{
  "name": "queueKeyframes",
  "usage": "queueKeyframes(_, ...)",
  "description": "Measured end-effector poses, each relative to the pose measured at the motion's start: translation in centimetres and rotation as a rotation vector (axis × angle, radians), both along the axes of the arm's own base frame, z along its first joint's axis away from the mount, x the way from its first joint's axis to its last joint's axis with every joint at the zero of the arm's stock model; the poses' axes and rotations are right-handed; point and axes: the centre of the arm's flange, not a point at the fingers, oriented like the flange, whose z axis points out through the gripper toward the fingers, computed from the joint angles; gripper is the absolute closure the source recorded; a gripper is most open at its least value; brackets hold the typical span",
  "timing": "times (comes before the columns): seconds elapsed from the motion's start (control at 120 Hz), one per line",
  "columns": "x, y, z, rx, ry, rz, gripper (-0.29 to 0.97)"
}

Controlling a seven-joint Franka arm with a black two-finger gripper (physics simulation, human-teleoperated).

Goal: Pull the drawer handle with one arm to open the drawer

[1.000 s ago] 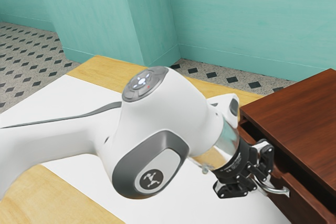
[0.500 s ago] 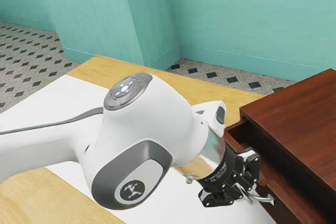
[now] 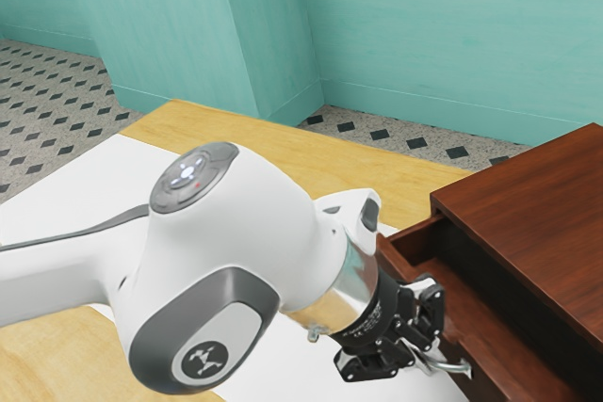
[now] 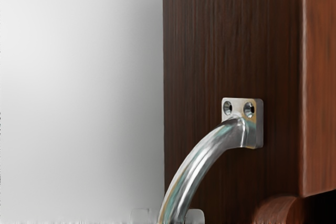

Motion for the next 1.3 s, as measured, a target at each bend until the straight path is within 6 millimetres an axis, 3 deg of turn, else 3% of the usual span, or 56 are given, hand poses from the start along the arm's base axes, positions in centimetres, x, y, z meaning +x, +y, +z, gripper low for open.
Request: queueKeyframes(1.3,-6.7,2.3,-0.1,-0.002,-0.028,0.041,0.78)
